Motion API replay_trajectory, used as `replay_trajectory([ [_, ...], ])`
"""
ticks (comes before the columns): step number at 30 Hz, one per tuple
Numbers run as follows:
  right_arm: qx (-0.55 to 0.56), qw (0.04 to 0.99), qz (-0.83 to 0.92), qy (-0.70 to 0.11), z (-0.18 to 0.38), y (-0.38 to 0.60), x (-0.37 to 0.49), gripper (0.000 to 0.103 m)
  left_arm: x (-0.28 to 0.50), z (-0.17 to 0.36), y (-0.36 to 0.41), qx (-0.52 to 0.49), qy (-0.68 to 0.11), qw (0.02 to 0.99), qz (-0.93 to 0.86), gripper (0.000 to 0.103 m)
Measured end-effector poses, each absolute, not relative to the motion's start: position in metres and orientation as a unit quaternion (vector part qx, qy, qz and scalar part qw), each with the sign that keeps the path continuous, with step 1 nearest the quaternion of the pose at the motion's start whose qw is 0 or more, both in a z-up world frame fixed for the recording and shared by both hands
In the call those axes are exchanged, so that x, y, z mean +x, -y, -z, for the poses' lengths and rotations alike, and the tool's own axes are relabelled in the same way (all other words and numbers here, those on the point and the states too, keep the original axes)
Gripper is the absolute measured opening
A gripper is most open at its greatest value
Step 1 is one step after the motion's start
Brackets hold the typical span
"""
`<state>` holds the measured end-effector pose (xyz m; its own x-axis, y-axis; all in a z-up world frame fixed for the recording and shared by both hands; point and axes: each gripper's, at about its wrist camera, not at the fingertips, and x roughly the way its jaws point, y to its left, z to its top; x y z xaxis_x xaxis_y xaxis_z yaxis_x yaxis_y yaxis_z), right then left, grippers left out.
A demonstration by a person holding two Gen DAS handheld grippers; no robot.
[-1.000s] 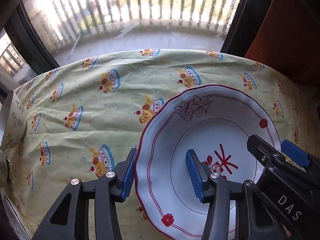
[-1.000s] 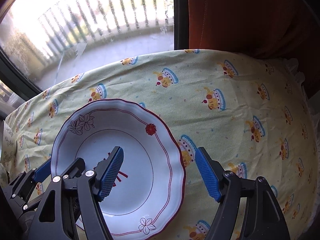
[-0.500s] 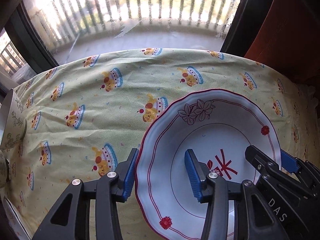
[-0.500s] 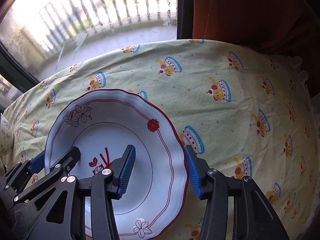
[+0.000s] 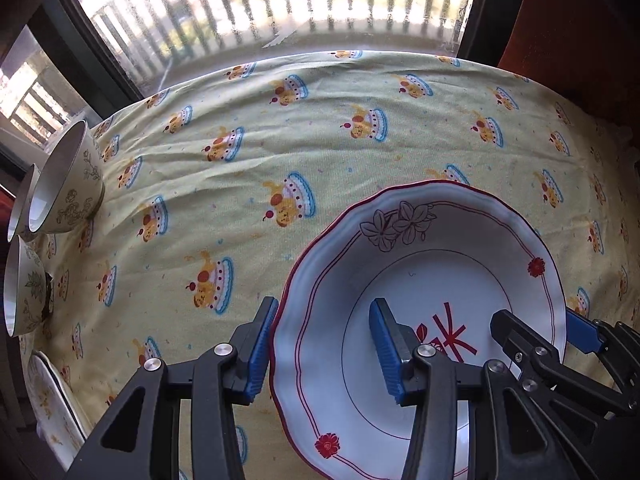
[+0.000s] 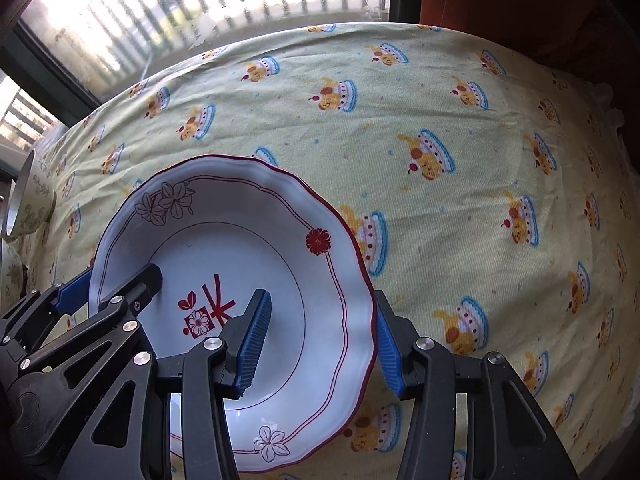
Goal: Organize plates and bowls
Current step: 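Lift the red-rimmed dish and carry it toward the plate stack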
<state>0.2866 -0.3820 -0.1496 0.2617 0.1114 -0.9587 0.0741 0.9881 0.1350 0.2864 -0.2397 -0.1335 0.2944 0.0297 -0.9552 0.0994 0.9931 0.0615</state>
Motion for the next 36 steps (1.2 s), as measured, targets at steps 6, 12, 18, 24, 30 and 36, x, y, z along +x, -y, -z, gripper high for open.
replay_trajectory([
  [6, 0.076, 0.778, -0.025, -0.624, 0.151, 0.371, 0.244, 0.053, 0.248, 0.132, 0.229, 0.050, -0.613, 0.789, 0.014, 0.048],
  [12, 0.069, 0.765, -0.029, -0.640, 0.154, 0.368, 0.221, 0.053, 0.221, 0.137, 0.224, 0.045, -0.626, 0.778, 0.015, 0.048],
  [18, 0.055, 0.765, -0.034, -0.641, 0.155, 0.362, 0.207, 0.051, 0.214, 0.144, 0.217, 0.025, -0.632, 0.774, 0.007, 0.048],
  [24, 0.049, 0.775, -0.029, -0.629, 0.156, 0.357, 0.212, 0.048, 0.210, 0.147, 0.223, 0.051, -0.616, 0.786, 0.007, 0.050],
  [30, 0.038, 0.780, -0.031, -0.624, 0.150, 0.362, 0.205, 0.045, 0.206, 0.143, 0.226, 0.044, -0.618, 0.785, 0.006, 0.050],
  [36, 0.035, 0.788, -0.026, -0.614, 0.134, 0.370, 0.189, 0.045, 0.199, 0.127, 0.217, 0.038, -0.612, 0.790, 0.010, 0.050],
])
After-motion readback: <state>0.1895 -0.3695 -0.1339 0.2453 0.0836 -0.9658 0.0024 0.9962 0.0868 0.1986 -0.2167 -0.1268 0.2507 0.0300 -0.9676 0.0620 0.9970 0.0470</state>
